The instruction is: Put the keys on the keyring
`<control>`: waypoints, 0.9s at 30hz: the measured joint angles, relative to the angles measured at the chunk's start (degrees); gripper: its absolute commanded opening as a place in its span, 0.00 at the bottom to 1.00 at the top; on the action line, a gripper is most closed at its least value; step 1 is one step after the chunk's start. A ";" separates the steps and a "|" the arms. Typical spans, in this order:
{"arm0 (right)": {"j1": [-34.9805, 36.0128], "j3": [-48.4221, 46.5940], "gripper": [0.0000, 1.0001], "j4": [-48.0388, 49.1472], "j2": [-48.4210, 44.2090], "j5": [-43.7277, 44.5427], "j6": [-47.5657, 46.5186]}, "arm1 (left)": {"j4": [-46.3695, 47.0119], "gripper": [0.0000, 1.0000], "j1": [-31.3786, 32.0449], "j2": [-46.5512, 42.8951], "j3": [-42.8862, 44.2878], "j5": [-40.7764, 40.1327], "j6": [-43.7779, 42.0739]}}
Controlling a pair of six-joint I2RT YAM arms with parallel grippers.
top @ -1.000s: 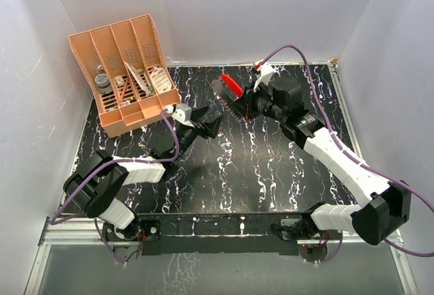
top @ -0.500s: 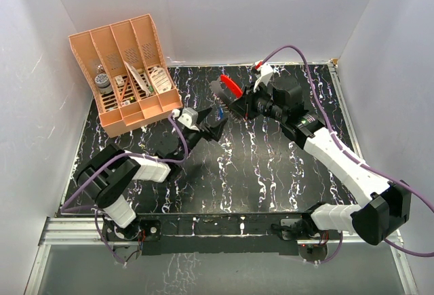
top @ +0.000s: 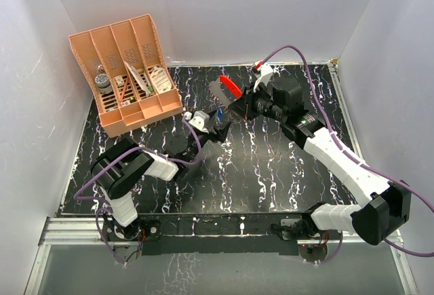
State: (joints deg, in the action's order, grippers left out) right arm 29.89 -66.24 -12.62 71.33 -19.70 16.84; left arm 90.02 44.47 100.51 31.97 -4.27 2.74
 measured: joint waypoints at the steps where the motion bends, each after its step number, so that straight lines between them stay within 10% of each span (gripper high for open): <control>1: 0.00 0.00 0.00 0.00 0.00 -0.02 0.04 | 0.02 0.67 0.26 0.26 0.46 -0.28 -0.42; 27: 0.00 0.02 0.00 0.42 0.00 -1.07 0.07 | 0.42 0.53 1.53 -1.73 2.86 -5.79 -6.05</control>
State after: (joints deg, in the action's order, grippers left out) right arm 29.89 -66.22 -12.21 71.33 -20.78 16.91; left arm 90.43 46.00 98.78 34.83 -10.07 -3.31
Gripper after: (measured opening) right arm 0.010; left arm 0.562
